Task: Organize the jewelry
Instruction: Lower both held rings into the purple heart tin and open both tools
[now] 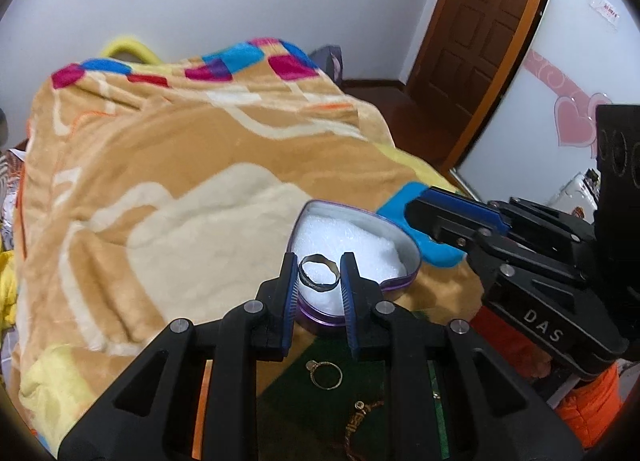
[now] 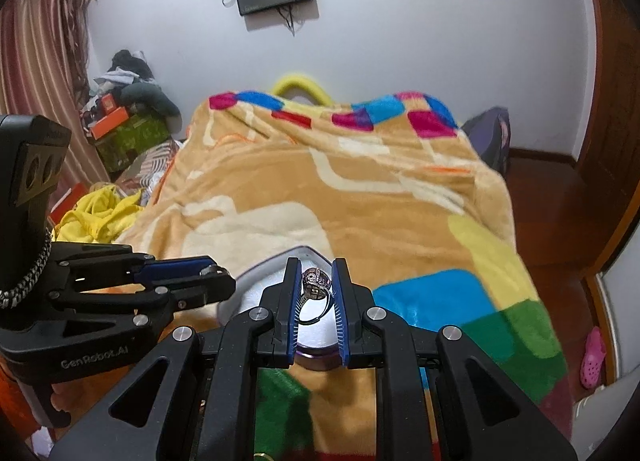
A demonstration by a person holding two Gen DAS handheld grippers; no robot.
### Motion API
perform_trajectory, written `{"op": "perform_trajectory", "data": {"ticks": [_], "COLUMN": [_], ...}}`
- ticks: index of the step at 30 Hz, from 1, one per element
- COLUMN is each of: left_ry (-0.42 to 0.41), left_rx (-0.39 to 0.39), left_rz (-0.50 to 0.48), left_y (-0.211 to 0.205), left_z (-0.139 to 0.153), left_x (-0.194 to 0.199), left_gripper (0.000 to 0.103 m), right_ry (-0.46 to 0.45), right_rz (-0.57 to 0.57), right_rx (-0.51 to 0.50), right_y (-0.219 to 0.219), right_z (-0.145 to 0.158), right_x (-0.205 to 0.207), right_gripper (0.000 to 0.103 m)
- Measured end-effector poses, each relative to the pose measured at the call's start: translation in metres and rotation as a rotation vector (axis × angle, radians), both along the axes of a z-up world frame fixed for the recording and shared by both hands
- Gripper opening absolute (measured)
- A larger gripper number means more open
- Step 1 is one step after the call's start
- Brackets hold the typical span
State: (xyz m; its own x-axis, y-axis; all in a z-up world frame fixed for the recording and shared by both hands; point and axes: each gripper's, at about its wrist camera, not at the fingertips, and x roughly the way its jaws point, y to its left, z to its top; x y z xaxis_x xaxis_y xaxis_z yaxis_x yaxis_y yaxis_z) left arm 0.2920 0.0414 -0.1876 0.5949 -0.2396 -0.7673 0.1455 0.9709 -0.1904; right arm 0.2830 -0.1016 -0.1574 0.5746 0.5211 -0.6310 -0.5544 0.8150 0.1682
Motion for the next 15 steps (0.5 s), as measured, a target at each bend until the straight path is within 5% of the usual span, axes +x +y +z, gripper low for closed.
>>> {"op": "perform_trajectory", "data": {"ticks": [15], "left_ry": [0.014], "left_rx": [0.008], "left_rz": [-0.038], "left_y": [-0.007], "left_z": [-0.009], "left_x": [0.012], "left_gripper": [0.020], "right_ry": [0.087], "right_rz": [0.041], "right_rx": [0.004], "right_y": [0.004], "right_z": [-0.010], "right_x": [0.015], "right_gripper": [0.014]}}
